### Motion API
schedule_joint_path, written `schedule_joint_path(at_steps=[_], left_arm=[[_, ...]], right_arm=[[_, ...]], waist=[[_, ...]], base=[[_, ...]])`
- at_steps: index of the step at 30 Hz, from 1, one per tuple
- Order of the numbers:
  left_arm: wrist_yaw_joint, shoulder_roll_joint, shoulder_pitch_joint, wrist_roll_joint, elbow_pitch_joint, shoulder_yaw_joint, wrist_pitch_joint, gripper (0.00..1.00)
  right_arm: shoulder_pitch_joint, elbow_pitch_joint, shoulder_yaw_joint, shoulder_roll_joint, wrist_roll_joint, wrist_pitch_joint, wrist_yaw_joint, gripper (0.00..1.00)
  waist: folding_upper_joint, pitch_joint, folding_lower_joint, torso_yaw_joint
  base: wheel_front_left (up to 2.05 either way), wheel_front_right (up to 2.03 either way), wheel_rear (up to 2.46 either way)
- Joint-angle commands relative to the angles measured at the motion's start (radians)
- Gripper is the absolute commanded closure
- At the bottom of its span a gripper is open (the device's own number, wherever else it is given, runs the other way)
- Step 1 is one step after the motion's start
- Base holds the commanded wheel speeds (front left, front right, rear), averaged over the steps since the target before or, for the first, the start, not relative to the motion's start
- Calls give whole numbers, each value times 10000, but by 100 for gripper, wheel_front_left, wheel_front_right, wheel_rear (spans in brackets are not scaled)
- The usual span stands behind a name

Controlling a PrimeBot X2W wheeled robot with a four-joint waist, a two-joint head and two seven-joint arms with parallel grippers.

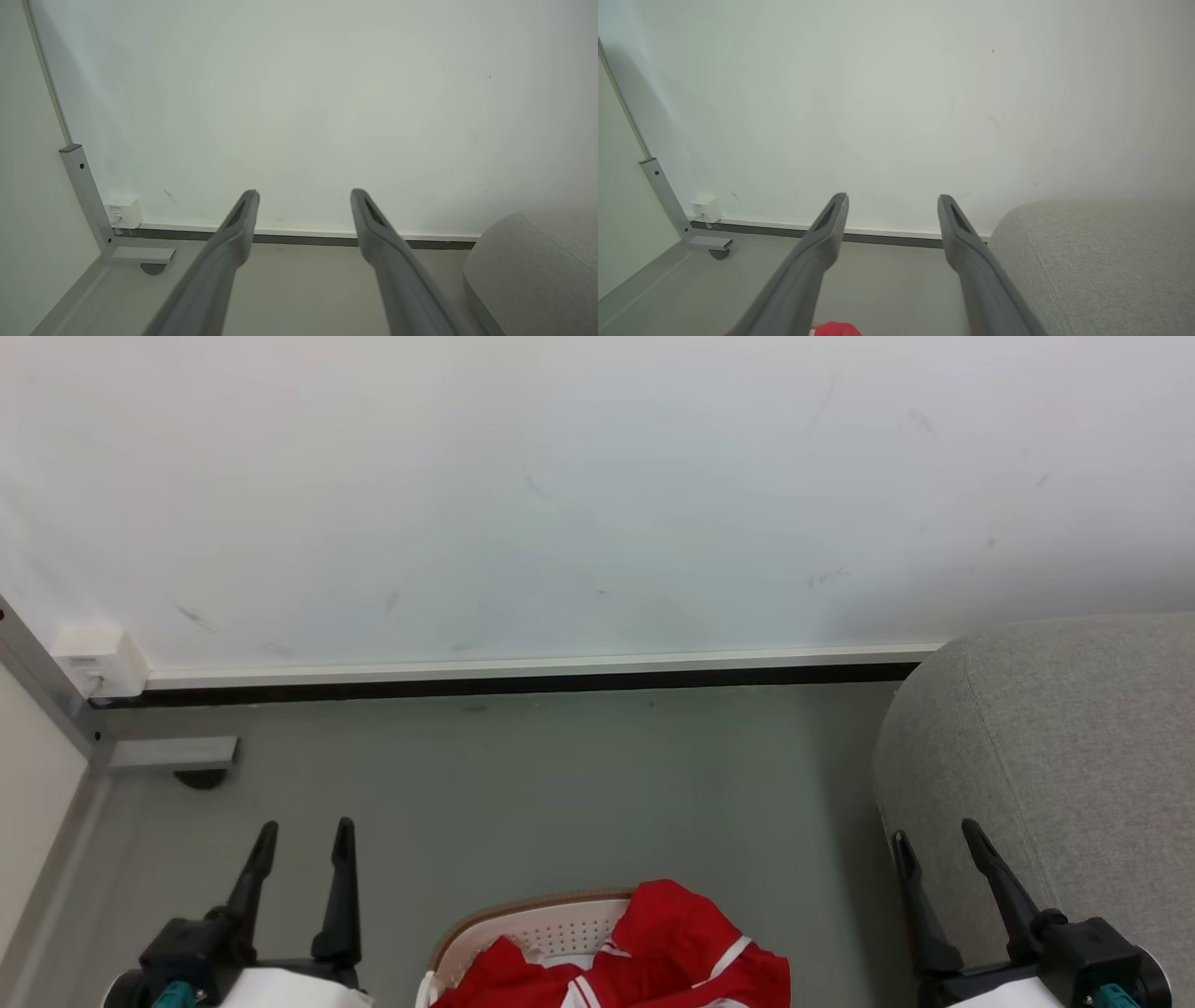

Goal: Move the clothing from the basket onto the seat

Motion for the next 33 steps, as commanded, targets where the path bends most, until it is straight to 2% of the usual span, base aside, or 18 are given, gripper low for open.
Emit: schedule_joint_path(at_steps=[1,10,33], left_arm=[[-19,57,-95,279,-59,12,-93,0],[-33,28,-59,896,-169,59,-256,0],[-85,-19,-108,759,-25,200,-238,0]], right_arm=[[-19,-65,-17,-72,-249,-96,-19,0],[34,-131,32,-68,-761,-272,-21,0],[-7,-170,44,-67,-470,-232,-21,0]], waist=[[0,-1,0,9],[0,-28,0,15],[0,-28,0,-29]], base=[[0,0,0],[0,0,0],[0,0,0]])
